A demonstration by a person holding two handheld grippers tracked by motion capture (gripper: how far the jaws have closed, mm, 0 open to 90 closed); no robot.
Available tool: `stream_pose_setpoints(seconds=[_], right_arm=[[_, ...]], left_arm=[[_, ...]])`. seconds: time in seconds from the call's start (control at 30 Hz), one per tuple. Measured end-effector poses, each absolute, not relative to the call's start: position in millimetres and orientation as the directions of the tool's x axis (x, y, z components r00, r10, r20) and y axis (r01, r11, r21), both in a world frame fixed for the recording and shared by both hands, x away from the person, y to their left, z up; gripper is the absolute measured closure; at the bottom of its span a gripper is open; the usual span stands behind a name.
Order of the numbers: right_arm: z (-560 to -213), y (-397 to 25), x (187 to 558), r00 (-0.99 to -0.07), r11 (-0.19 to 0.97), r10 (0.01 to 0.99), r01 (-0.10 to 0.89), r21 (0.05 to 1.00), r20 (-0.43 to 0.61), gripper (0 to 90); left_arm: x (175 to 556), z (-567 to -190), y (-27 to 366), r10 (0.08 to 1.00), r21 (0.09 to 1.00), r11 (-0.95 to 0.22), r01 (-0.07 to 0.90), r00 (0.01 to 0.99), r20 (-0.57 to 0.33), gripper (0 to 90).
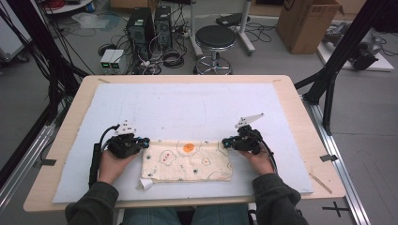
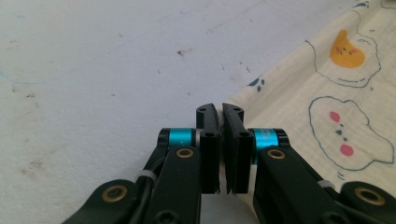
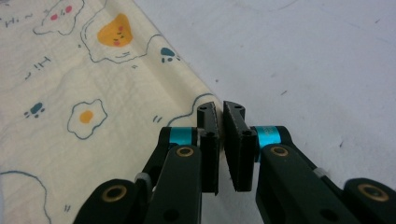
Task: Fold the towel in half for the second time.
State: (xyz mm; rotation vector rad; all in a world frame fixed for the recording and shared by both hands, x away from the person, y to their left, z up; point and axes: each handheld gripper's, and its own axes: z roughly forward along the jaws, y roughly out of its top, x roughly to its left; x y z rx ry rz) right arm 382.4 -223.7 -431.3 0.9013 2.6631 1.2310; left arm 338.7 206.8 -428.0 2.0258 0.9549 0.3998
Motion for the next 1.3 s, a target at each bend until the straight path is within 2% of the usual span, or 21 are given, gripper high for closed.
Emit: stream_pose_setpoints(seconds=[0.27,0.57,0.87,0.93,1.3], right_arm=[[-421,-226,388,-0.822,0.483,0.544,0.471,0.738,0.169,85.0],[-410,-220,416,-0.808,0.464,0.565,0.48,0.744,0.169,85.0],[-392,-217,448,-0.779,0.451,0.602,0.512,0.731,0.175,85.0],[-390,-218,454,-0.764,0.423,0.611,0.535,0.731,0.206,85.0],[-411,-212,468,-0.723,0.401,0.646,0.595,0.697,0.245,85.0]], left_arm=[[342,-419,207,0.765,0.833,-0.311,0.458,0.64,-0.067,85.4],[366,-414,208,0.804,0.847,-0.238,0.476,0.586,-0.103,85.4],[394,-393,204,0.817,0.837,-0.289,0.464,0.575,-0.037,85.4],[398,-391,203,0.82,0.839,-0.288,0.461,0.571,-0.032,85.3],[405,-407,201,0.826,0.821,-0.307,0.481,0.564,-0.021,85.2]])
